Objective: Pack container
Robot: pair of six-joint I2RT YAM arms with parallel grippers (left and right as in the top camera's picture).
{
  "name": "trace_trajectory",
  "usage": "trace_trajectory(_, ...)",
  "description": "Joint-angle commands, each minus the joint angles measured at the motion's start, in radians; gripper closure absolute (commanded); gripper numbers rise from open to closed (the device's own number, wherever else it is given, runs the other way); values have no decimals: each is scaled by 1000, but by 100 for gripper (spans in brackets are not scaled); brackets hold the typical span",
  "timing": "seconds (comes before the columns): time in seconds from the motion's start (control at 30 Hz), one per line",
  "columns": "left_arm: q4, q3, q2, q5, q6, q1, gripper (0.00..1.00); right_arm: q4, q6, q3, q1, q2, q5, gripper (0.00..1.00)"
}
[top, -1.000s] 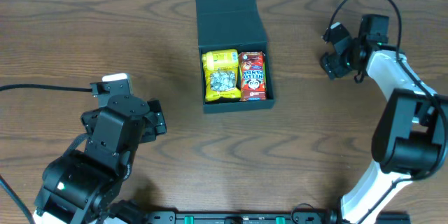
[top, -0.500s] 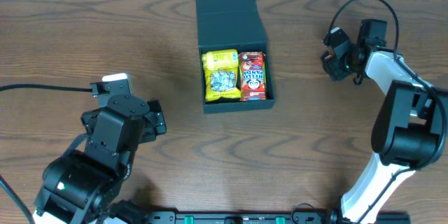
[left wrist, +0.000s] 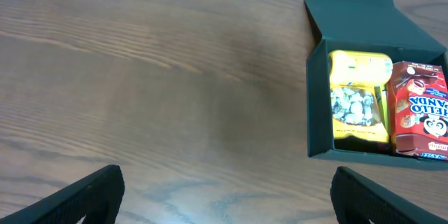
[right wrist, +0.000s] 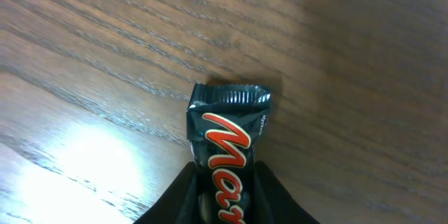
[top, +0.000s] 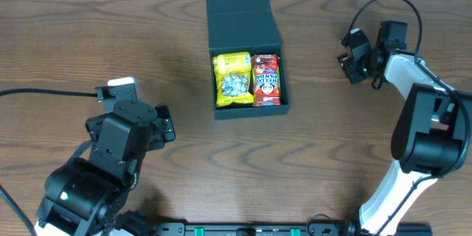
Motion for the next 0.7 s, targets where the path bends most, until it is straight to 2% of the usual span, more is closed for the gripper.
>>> trace_trajectory(0.0,-1,8,-1,-18,14,3,5,-3,83,7,2,29,-53,82)
trace_trajectory(0.2,-1,8,-1,-18,14,3,5,-5,167,51,28,12,-84,88)
trace_trajectory(0.4,-1,8,-1,-18,14,3,5,-11,240,119,89,-58,-215,87)
trace_trajectory(0.67,-1,8,-1,-18,14,3,5,-10,286,160,241,-186,-338,87)
